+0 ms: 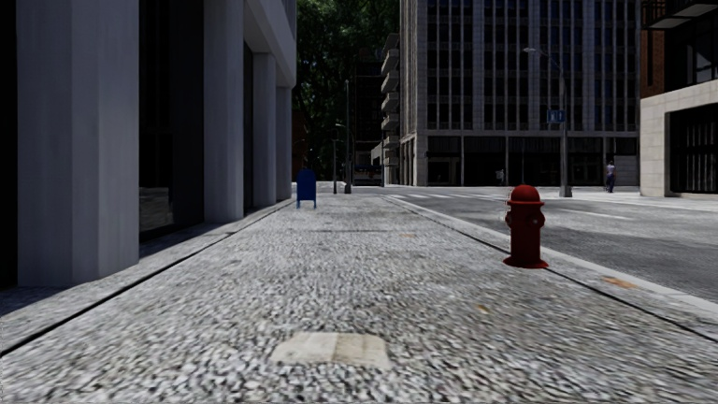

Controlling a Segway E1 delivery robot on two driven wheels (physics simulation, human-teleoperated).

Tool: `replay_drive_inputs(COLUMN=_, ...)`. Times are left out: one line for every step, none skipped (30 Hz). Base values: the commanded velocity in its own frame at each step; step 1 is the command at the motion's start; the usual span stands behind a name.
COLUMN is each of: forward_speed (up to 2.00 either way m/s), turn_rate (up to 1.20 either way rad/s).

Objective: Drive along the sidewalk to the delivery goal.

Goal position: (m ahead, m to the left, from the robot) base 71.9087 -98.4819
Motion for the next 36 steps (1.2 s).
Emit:
replay_drive_inputs(forward_speed=2.0, turn_rate=0.0)
replay_drive_inputs(forward_speed=2.0, turn_rate=0.0)
replay_drive_inputs(forward_speed=2.0, turn_rate=0.0)
replay_drive_inputs(forward_speed=2.0, turn_rate=0.0)
replay_drive_inputs(forward_speed=2.0, turn_rate=0.0)
replay_drive_inputs(forward_speed=2.0, turn_rate=0.0)
replay_drive_inputs(forward_speed=2.0, turn_rate=0.0)
replay_drive_inputs(forward_speed=2.0, turn_rate=0.0)
replay_drive_inputs(forward_speed=2.0, turn_rate=0.0)
replay_drive_inputs(forward_speed=2.0, turn_rate=0.0)
replay_drive_inputs(forward_speed=2.0, turn_rate=0.0)
replay_drive_inputs(forward_speed=2.0, turn_rate=0.0)
replay_drive_inputs(forward_speed=2.0, turn_rate=0.0)
replay_drive_inputs(forward_speed=2.0, turn_rate=0.0)
replay_drive_inputs(forward_speed=2.0, turn_rate=0.0)
replay_drive_inputs(forward_speed=2.0, turn_rate=0.0)
replay_drive_inputs(forward_speed=2.0, turn_rate=0.0)
replay_drive_inputs(forward_speed=2.0, turn_rate=0.0)
replay_drive_inputs(forward_speed=2.0, turn_rate=0.0)
replay_drive_inputs(forward_speed=2.0, turn_rate=0.0)
replay_drive_inputs(forward_speed=2.0, turn_rate=0.0)
replay_drive_inputs(forward_speed=2.0, turn_rate=0.0)
replay_drive_inputs(forward_speed=2.0, turn_rate=0.0)
replay_drive_inputs(forward_speed=2.0, turn_rate=0.0)
replay_drive_inputs(forward_speed=2.0, turn_rate=0.0)
replay_drive_inputs(forward_speed=2.0, turn_rate=0.0)
replay_drive_inputs(forward_speed=2.0, turn_rate=0.0)
replay_drive_inputs(forward_speed=2.0, turn_rate=0.0)
replay_drive_inputs(forward_speed=2.0, turn_rate=0.0)
replay_drive_inputs(forward_speed=2.0, turn_rate=0.0)
replay_drive_inputs(forward_speed=2.0, turn_rate=0.0)
replay_drive_inputs(forward_speed=2.0, turn_rate=0.0)
replay_drive_inputs(forward_speed=2.0, turn_rate=0.0)
replay_drive_inputs(forward_speed=2.0, turn_rate=0.0)
replay_drive_inputs(forward_speed=2.0, turn_rate=0.0)
replay_drive_inputs(forward_speed=2.0, turn_rate=0.0)
